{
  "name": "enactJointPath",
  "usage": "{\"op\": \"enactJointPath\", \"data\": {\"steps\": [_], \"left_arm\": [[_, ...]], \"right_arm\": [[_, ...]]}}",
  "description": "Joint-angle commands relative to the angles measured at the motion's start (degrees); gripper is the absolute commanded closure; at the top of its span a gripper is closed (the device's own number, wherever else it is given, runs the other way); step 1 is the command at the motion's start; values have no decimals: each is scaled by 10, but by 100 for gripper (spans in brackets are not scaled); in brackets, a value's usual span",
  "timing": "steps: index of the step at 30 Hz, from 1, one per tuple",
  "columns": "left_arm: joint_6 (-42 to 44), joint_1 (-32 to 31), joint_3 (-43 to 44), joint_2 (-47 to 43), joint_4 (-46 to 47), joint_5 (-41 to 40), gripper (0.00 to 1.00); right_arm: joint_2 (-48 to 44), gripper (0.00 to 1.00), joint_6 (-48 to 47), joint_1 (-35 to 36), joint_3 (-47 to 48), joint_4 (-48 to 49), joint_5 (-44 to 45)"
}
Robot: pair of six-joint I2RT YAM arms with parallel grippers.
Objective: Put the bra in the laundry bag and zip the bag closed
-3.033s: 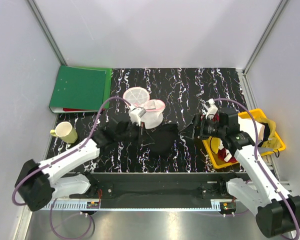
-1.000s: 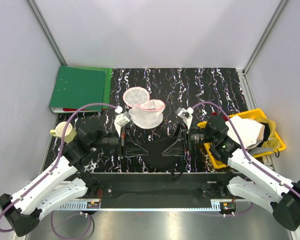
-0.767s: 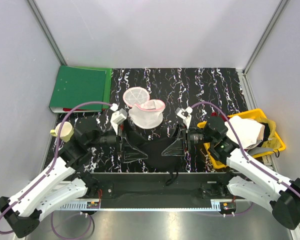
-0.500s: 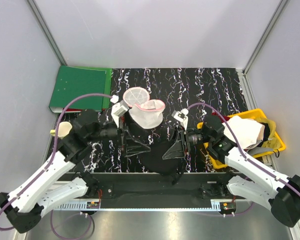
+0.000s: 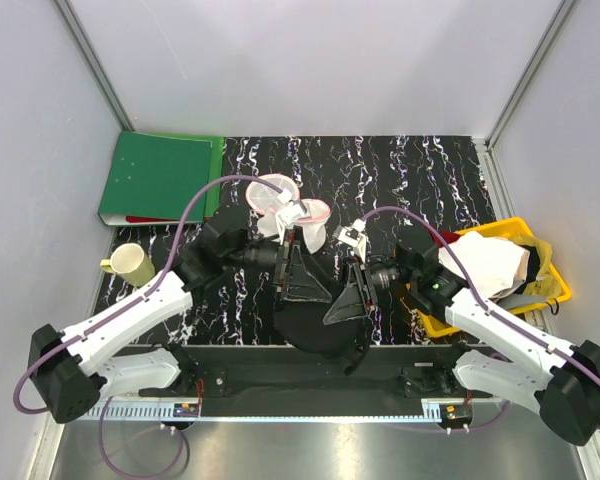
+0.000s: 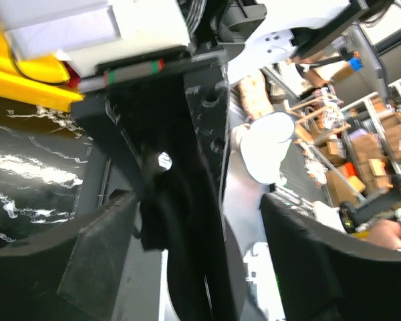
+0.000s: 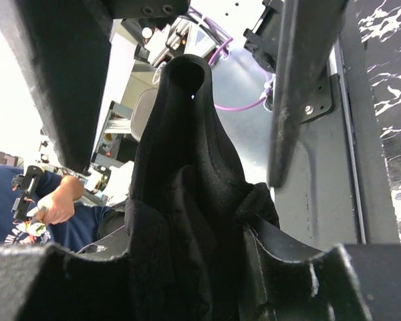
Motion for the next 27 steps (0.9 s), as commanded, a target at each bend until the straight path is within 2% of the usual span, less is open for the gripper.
{"op": "enactJointPath", "data": {"steps": [1,5,7,10,13,14,16,20,21,24,27], "left_arm": [[-39,-15,9,20,78,33,35],[-43,-24,8,25,77,43,49],[-42,-27,0,20,78,44,51],[-43,-29,-4,20,77,47,70],[-45,-33,1,21,78,53,94],[-47,-33,2,16,81,54,100],[-43,-32,7,6,72,46,100],[11,10,27,-37,-76,-30,100],[4,50,18,-55,-84,-32,100],[-13,124,-17,-80,-83,4,100],[15,168,-22,-104,-128,22,100]], "right_arm": [[6,100,-18,13,34,-5,-4],[-2,100,-25,15,40,-13,4],[-3,100,-24,15,42,-14,4],[-5,100,-24,19,44,-14,8],[-5,100,-24,21,47,-14,11],[-8,91,-26,21,48,-20,15],[-7,72,-32,21,51,-35,21],[-31,35,-94,21,58,-144,86],[-42,19,-99,21,52,-165,107],[-81,0,-107,21,28,-183,186],[-109,0,-110,20,21,-221,266]]}}
